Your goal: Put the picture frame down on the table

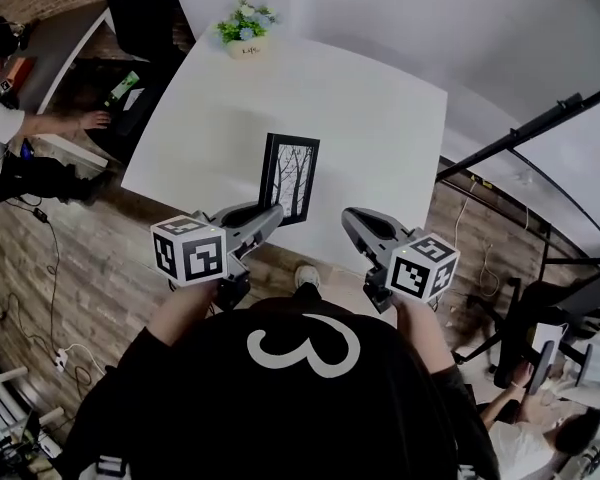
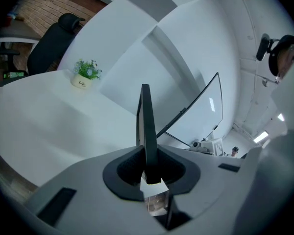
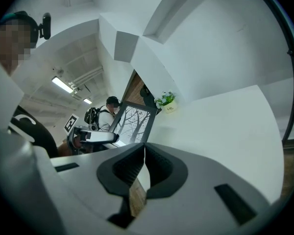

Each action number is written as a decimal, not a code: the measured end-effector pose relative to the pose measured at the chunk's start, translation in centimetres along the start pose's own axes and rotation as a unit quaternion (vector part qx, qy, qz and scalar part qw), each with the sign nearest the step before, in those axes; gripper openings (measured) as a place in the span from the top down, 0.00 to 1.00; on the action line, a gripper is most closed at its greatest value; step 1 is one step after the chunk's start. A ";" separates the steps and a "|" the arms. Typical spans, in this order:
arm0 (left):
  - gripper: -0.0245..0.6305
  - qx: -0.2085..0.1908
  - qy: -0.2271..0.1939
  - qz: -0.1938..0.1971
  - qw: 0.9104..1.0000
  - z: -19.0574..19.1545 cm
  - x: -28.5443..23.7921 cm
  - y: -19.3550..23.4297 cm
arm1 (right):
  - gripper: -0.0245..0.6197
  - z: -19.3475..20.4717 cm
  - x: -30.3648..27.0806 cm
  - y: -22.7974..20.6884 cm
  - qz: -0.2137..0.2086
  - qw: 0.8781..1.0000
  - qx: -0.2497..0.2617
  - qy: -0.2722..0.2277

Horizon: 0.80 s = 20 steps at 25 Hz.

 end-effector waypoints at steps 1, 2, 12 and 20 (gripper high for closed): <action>0.86 0.002 0.001 -0.003 1.000 0.0 -0.2 0.2 | 0.92 0.0 -0.2 -0.4 0.001 1.000 -0.002 0.001; 0.86 0.002 0.002 -0.006 1.000 0.0 -0.5 0.4 | 0.92 -0.1 -0.3 -0.7 0.001 1.000 -0.004 0.002; 0.86 0.011 0.022 -0.033 0.999 0.9 -2.4 2.1 | 0.93 0.2 -1.8 -3.5 -0.007 0.999 -0.028 0.019; 0.86 0.021 0.032 -0.062 0.997 1.9 -3.6 3.2 | 0.93 1.0 -2.8 -5.2 -0.034 0.996 -0.073 0.025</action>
Point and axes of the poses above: the fingertips, and each gripper's own axes: x backward along the fingers, y to its left, z out of its underside, the point moved 10 cm from there along x, backward along the fingers, and after that the axes turned 12 degrees about -y, right-handed, at the moved point
